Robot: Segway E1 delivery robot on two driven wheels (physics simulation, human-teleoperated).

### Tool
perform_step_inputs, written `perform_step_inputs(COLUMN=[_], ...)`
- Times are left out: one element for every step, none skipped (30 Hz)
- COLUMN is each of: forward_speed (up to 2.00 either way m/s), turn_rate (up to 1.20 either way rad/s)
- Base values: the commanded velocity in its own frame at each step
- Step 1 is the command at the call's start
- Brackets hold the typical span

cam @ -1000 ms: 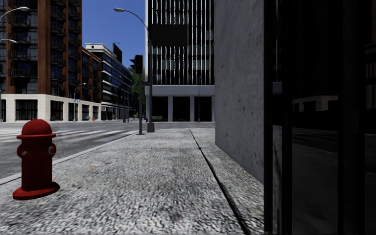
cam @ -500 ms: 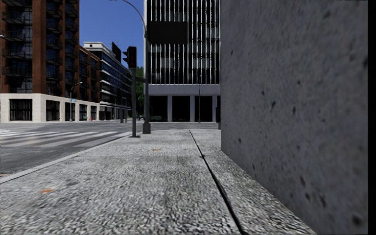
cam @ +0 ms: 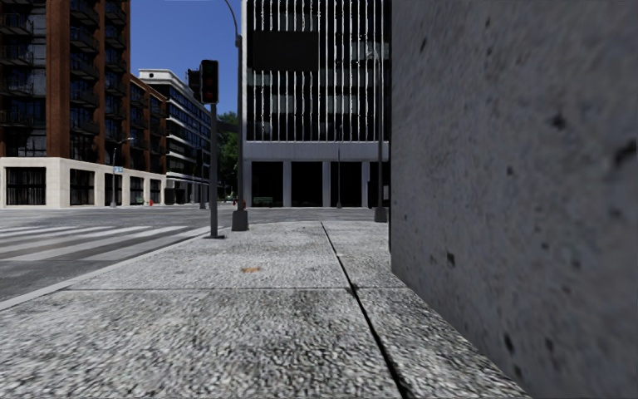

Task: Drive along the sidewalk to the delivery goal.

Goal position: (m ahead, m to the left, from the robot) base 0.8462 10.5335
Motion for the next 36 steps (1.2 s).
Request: perform_step_inputs(forward_speed=[2.0,2.0,2.0,2.0,2.0,2.0,2.0,2.0,2.0,2.0,2.0,2.0,2.0,2.0,2.0,2.0,2.0,2.0,2.0,2.0,2.0,2.0,2.0,2.0,2.0,2.0,2.0,2.0,2.0,2.0,2.0,2.0,2.0,2.0,2.0,2.0], turn_rate=[0.0,0.0,0.0,0.0,0.0,0.0,0.0,0.0,0.0,0.0,0.0,0.0,0.0,0.0,0.0,0.0,0.0,0.0,0.0,0.0,0.0,0.0,0.0,0.0,0.0,0.0,0.0,0.0,0.0,0.0,0.0,0.0,0.0,0.0,0.0,0.0])
